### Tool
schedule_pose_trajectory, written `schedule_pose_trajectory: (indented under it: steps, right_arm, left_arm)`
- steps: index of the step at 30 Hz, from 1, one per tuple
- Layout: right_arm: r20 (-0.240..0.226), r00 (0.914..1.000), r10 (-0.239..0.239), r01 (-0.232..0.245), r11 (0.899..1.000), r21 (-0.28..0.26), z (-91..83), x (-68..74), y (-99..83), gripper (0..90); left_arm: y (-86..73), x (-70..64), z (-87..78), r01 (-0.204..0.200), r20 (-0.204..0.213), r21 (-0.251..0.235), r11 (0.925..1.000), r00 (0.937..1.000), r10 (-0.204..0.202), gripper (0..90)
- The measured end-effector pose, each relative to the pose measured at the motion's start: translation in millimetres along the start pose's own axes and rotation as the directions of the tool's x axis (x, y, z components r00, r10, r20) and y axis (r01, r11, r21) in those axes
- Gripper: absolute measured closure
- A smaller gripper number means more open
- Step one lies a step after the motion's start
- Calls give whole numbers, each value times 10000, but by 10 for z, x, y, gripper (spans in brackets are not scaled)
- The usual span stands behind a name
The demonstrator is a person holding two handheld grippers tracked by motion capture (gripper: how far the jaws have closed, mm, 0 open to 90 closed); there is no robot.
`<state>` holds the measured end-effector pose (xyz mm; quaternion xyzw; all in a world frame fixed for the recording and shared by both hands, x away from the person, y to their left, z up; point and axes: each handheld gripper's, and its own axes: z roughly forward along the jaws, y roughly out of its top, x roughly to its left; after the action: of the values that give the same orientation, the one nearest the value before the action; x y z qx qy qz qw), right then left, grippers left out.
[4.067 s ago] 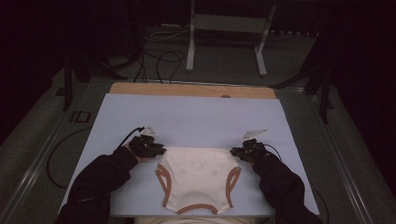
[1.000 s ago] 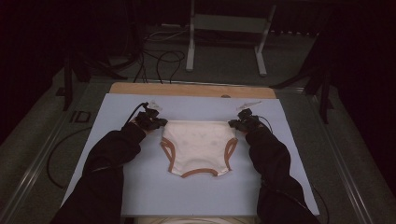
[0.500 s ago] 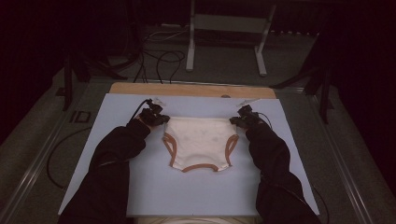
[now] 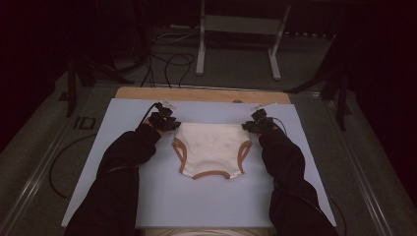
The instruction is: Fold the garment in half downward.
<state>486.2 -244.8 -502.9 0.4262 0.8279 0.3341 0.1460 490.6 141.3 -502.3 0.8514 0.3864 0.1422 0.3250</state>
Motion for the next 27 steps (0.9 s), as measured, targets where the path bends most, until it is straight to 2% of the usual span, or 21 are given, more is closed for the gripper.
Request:
schedule_pose_trajectory:
  steps: [2,5,11,12,13,14,15,16,18,19,21,22,25,27]
  right_arm:
    - [42,10000,41,-40,9999,-107,-29,-4,3,594]
    - [-7,9999,168,-168,9997,-197,-61,-5,4,477]
    - [-280,9988,390,-398,9988,-274,-97,21,-19,338]
    - [-280,9988,390,-398,9988,-274,-97,21,-19,338]
    - [-497,9972,555,-578,9973,-451,-125,33,-42,264]
    - [-573,9963,637,-665,9966,-487,-137,37,-51,233]
    - [-647,9957,666,-700,9962,-520,-151,42,-59,194]
    - [-880,9938,683,-735,9956,-576,-170,52,-70,171]
    - [-981,9928,691,-750,9955,-577,-179,58,-75,154]
    - [-1099,9919,640,-710,9956,-608,-218,95,-91,143]
    - [-1188,9914,546,-627,9959,-652,-249,133,-103,136]
    - [-1186,9918,477,-559,9962,-665,-270,157,-107,132]
    - [-1082,9939,208,-298,9962,-819,-309,205,-121,115]
    - [-1139,9934,132,-240,9953,-941,-350,240,-129,114]
  left_arm:
    - [2,11,-19,123,66,-18,9999,9999,-122,512]
    - [4,10,-49,226,196,-25,9997,9996,-225,418]
    - [9,-18,-126,199,340,-45,9998,9992,-198,311]
    - [9,-18,-126,199,340,-45,9998,9992,-198,288]
    - [11,-25,-172,276,500,-138,9995,9984,-269,270]
    - [10,-24,-188,312,563,-167,9994,9980,-302,249]
    - [1,-18,-215,273,993,-196,9994,9947,-252,200]
    - [-4,-21,-228,263,1138,-200,9995,9932,-239,134]
    - [-11,-32,-246,228,1174,-134,9996,9929,-211,93]
    - [-30,-58,-270,103,1426,-51,9999,9897,-95,46]
    - [-43,-92,-293,-155,1462,-43,9999,9891,160,2]
    - [-50,-114,-314,-318,1497,-19,9995,9882,317,2]
    - [-63,-137,-353,-354,1697,-31,9994,9849,354,0]
    - [-75,-156,-382,-463,1655,-82,9989,9851,470,0]
